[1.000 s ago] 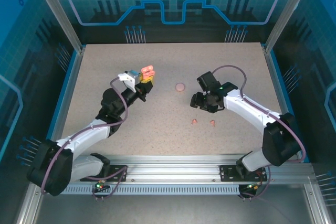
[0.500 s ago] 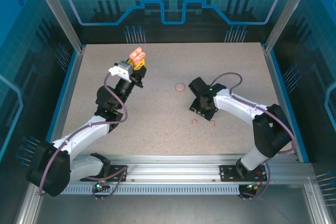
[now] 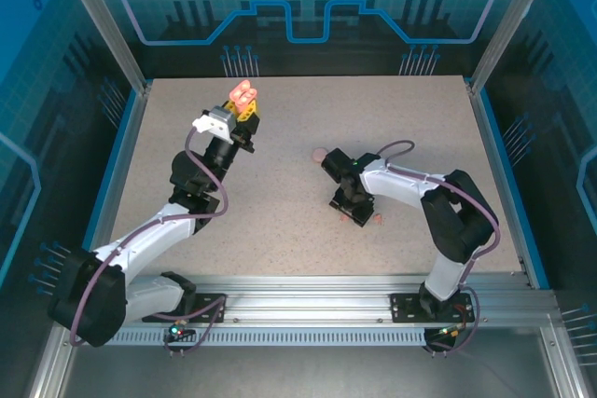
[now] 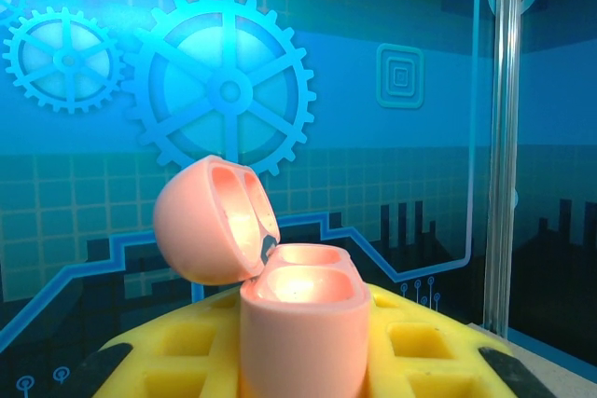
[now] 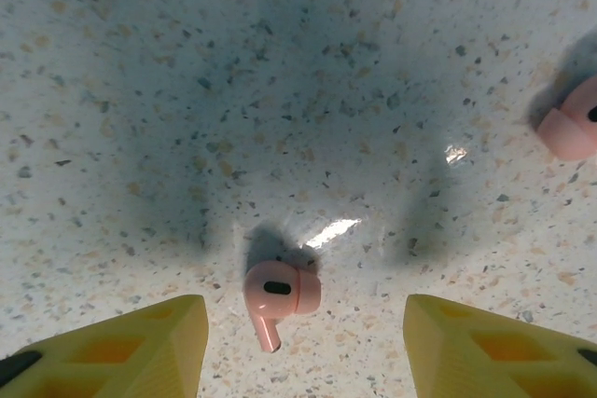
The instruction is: Insert wireless bluetooth earbuds into charging case
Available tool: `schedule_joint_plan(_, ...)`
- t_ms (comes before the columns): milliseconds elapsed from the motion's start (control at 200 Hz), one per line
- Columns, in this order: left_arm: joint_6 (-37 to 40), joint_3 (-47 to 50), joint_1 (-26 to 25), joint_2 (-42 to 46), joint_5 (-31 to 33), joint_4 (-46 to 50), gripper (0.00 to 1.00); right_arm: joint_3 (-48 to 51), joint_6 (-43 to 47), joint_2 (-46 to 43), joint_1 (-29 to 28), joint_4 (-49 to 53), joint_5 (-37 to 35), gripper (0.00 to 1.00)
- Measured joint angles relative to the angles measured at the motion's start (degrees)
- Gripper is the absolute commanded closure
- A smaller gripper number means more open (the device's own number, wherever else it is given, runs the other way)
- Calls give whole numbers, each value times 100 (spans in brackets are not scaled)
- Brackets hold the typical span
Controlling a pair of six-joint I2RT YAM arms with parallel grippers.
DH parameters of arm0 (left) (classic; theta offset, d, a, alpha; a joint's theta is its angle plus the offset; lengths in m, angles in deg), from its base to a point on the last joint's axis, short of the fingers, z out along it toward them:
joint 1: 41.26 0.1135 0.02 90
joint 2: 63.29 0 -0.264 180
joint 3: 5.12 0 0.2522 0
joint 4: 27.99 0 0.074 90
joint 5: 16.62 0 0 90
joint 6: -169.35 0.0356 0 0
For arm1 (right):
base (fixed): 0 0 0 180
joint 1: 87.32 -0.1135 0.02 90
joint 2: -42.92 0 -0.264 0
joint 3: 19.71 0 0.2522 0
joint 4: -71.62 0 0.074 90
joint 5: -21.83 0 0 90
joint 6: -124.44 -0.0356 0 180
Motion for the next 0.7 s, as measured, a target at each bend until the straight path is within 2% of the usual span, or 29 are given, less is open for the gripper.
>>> schedule_joint_plan(340, 0, 2, 0, 0, -2, 0, 100, -85, -125, 212, 2, -98, 90, 47)
schedule_joint_plan(700, 2, 2, 0, 0, -4, 0, 100, -87, -138, 315, 7, -210, 111, 59)
